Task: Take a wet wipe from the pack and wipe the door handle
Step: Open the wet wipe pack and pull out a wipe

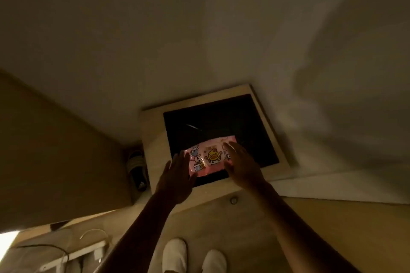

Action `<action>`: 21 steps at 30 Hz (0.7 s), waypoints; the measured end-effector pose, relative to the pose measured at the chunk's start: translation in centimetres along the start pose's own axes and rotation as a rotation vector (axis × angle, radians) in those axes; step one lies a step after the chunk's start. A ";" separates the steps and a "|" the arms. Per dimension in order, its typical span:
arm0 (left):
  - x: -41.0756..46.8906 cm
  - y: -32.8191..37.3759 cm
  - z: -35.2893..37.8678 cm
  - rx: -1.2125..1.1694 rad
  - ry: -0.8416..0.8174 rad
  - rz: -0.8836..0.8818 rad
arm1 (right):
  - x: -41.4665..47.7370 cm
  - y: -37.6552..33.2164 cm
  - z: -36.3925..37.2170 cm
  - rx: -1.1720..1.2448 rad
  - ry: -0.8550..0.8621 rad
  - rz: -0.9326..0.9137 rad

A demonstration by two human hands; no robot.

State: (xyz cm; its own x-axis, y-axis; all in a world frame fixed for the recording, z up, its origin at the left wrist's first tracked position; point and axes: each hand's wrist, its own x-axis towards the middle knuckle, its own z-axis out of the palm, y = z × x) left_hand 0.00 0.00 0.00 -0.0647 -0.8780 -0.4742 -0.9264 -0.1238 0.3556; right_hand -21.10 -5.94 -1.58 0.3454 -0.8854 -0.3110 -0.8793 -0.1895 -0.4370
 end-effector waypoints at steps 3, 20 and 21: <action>4.8 -1.1 3.1 -0.033 0.117 0.086 | 4.1 2.0 3.0 -0.061 -0.039 -0.083; 9.6 -2.8 7.8 -0.106 0.186 0.116 | 7.6 5.2 4.1 -0.307 -0.087 -0.457; 9.6 -2.9 7.9 -0.107 0.189 0.115 | 7.8 5.1 3.7 -0.291 -0.043 -0.497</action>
State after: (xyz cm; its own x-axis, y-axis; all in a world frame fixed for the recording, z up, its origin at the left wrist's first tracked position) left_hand -0.91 -4.45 -11.96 -0.0875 -0.9589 -0.2698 -0.8718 -0.0573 0.4865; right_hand -21.62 -12.20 -9.37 0.7480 -0.6431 -0.1642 -0.6596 -0.6927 -0.2916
